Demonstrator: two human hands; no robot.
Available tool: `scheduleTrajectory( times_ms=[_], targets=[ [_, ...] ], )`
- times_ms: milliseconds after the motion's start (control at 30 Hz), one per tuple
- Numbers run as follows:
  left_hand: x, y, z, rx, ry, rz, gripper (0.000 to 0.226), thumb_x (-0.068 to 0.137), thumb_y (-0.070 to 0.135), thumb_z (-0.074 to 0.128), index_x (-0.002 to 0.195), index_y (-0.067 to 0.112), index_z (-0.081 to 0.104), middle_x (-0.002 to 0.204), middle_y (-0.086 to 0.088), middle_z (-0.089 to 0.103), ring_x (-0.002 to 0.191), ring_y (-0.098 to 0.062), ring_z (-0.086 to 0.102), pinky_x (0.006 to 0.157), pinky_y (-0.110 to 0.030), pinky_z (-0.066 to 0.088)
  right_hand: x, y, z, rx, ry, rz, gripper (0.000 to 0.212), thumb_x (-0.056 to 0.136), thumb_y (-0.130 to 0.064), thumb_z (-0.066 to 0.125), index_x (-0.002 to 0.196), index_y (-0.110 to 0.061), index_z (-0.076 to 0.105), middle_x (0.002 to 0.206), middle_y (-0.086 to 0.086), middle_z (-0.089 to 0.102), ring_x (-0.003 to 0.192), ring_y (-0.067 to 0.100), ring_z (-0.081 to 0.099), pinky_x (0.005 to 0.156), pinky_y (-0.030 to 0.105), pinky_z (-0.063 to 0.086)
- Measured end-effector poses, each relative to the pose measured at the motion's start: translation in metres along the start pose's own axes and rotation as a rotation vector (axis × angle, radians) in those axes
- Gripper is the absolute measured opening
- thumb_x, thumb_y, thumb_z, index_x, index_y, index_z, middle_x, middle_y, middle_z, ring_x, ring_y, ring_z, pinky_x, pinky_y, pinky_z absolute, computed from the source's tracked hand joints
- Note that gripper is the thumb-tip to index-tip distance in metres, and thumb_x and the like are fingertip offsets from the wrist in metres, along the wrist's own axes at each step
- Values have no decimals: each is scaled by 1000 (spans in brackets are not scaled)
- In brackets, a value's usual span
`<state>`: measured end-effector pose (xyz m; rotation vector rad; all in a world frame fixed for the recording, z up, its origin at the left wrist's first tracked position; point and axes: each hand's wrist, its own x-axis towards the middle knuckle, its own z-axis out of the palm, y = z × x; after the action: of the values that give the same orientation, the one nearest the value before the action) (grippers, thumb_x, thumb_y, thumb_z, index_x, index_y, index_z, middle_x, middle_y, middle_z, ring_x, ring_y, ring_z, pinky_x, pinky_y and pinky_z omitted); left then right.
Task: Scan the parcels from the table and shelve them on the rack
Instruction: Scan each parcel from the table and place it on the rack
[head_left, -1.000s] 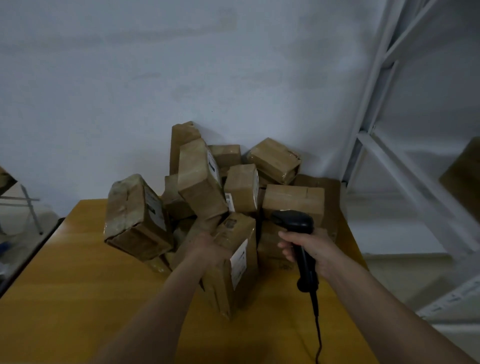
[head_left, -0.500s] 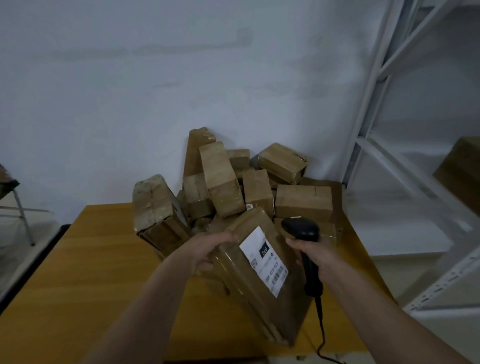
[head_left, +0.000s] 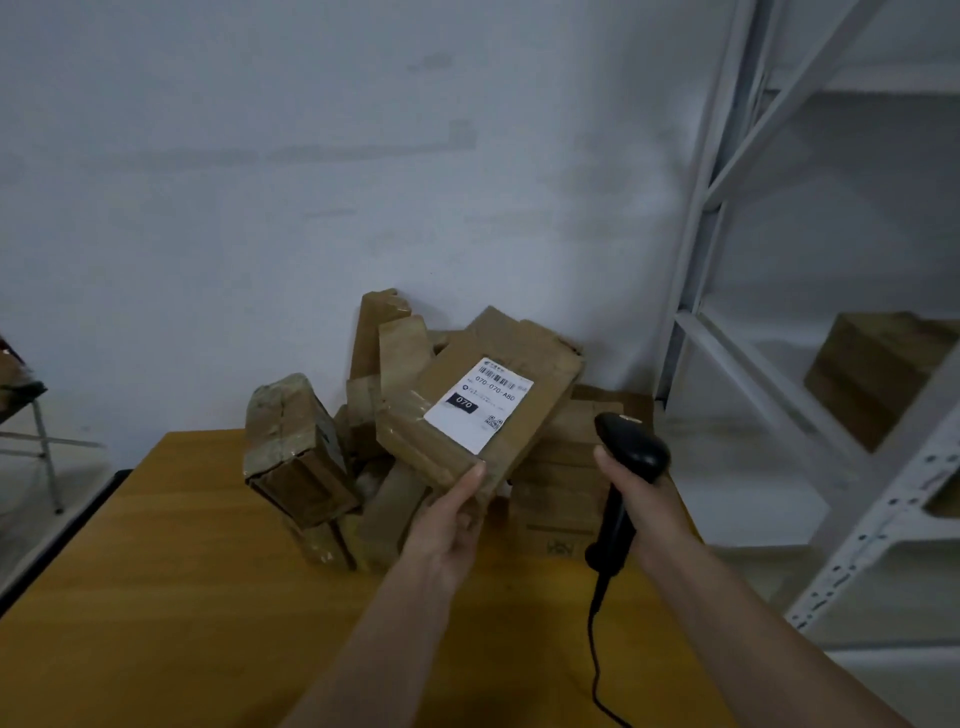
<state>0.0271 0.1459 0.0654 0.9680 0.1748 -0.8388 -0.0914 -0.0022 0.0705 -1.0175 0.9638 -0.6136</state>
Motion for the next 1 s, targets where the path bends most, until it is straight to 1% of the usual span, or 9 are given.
scheduleTrajectory(
  times_ms=[233, 400, 467, 533, 667, 800, 867, 933, 1000],
  targets=[
    [-15, -45, 31, -189, -37, -64, 51, 60, 0, 78, 107, 8, 62, 102, -16, 73, 106, -30, 63, 109, -43, 40, -16, -5, 11, 181, -85, -59, 72, 55, -52, 83, 117, -21, 65, 112, 6, 70, 107, 26, 64, 98, 49, 48],
    [-27, -59, 49, -158, -172, -115, 43, 75, 2, 73, 117, 5, 61, 96, -15, 74, 91, -27, 70, 79, -39, 53, -19, -9, 9, 128, -105, -110, 38, 72, -33, 81, 105, -19, 68, 103, 6, 74, 98, 23, 69, 93, 46, 53],
    [-29, -61, 50, -80, -213, -113, 44, 77, 6, 73, 120, 7, 62, 92, -11, 75, 86, -23, 70, 91, -41, 51, -19, -12, 6, 77, -115, -153, 36, 71, -22, 83, 103, -20, 68, 103, 5, 74, 99, 23, 69, 93, 45, 53],
    [-27, -62, 48, -13, -234, -118, 53, 73, 8, 77, 124, 8, 61, 101, -12, 74, 102, -25, 67, 105, -45, 42, -20, -15, 3, 41, -134, -192, 36, 69, -13, 85, 100, -21, 69, 100, 2, 75, 98, 20, 69, 92, 42, 54],
    [-22, -60, 48, 27, -253, -159, 71, 64, 8, 84, 130, 8, 57, 113, -15, 70, 107, -26, 65, 103, -48, 44, -20, -22, -4, 1, -156, -231, 30, 70, -7, 83, 93, -22, 70, 93, 0, 76, 94, 17, 70, 86, 37, 55],
    [-21, -39, 32, 40, -150, -167, 101, 51, 19, 92, 139, 17, 41, 140, -22, 46, 129, -39, 44, 108, -61, 33, -18, -34, -18, -68, -186, -267, 43, 70, -9, 83, 109, -17, 68, 101, -1, 72, 99, 13, 65, 84, 28, 52],
    [-11, -21, 12, 127, -80, -124, 117, 47, 34, 95, 146, 22, 34, 143, -15, 46, 129, -36, 46, 105, -64, 33, -15, -39, -29, -106, -205, -275, 50, 70, -10, 83, 115, -17, 65, 106, -3, 69, 101, 10, 62, 92, 31, 50],
    [-8, -3, -1, 365, -85, -81, 126, 44, 47, 95, 150, 26, 30, 140, -7, 52, 119, -28, 56, 95, -57, 43, -15, -41, -37, -148, -243, -292, 48, 69, -8, 84, 110, -24, 65, 106, -7, 68, 102, 8, 60, 94, 32, 48],
    [-9, 12, 0, 596, -124, -71, 109, 52, 43, 92, 144, 19, 39, 131, -5, 61, 111, -26, 62, 88, -48, 50, -15, -40, -40, -194, -280, -299, 47, 68, -7, 84, 104, -29, 64, 107, -6, 68, 104, 10, 60, 96, 34, 47]
  ],
)
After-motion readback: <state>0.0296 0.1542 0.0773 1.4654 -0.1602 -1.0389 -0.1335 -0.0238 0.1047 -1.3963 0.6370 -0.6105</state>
